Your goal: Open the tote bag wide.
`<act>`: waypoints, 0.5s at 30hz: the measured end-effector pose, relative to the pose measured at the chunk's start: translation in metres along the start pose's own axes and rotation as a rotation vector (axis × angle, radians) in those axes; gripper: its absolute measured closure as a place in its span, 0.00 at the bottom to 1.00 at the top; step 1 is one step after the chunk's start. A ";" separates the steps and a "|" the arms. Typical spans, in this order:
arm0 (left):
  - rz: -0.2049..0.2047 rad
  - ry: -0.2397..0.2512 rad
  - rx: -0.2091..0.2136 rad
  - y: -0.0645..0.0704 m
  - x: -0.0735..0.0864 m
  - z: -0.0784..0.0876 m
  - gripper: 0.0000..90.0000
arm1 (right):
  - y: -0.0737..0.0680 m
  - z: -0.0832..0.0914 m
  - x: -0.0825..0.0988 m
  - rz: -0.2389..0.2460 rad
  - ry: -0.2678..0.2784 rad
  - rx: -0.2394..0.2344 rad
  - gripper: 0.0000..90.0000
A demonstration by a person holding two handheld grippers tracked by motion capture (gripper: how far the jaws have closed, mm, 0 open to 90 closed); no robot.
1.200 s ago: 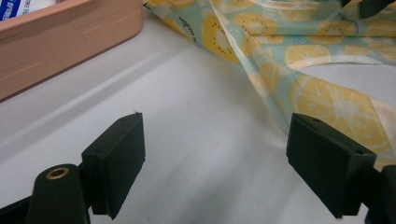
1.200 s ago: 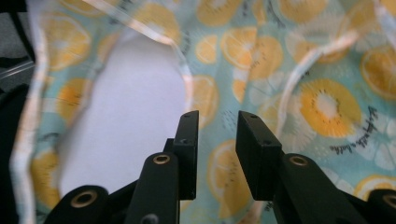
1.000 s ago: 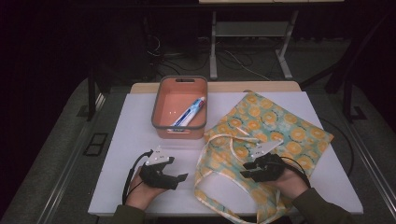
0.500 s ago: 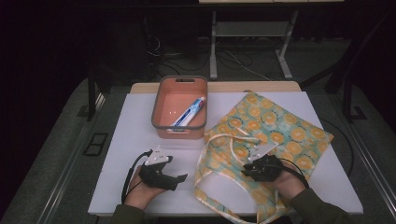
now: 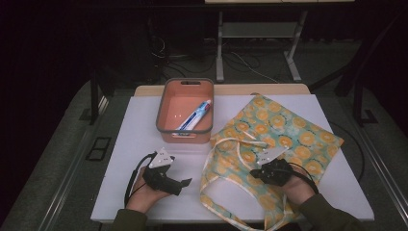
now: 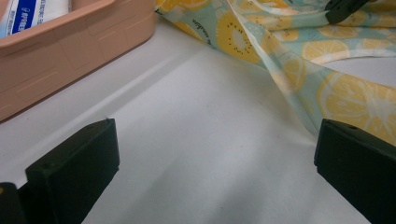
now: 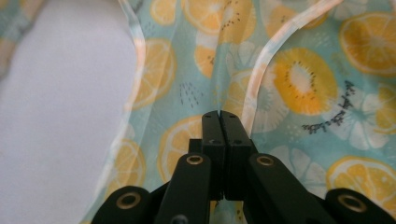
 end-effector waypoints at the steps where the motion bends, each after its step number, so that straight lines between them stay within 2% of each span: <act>1: -0.001 -0.001 0.001 0.000 0.000 0.000 0.00 | 0.001 0.002 -0.001 -0.004 0.014 -0.007 0.99; 4: -0.005 -0.005 0.006 0.002 0.000 -0.001 0.00 | 0.005 0.012 -0.006 -0.036 0.058 -0.025 0.99; 8: -0.004 -0.008 0.008 0.003 0.000 -0.001 0.00 | 0.014 0.024 -0.013 -0.062 0.117 -0.023 0.99; 15: -0.001 -0.006 0.004 0.003 -0.001 -0.001 0.00 | 0.044 0.038 -0.024 -0.124 0.193 0.020 0.99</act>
Point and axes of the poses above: each handheld gripper's, and its own axes: z roughly backward along the jaws, x roughly out of its underside, y roughly to its right, the point moved 5 cm from there along -z, roughly forward along the jaws, and after that the axes turned 15 degrees about -z, right-handed, at the moved point
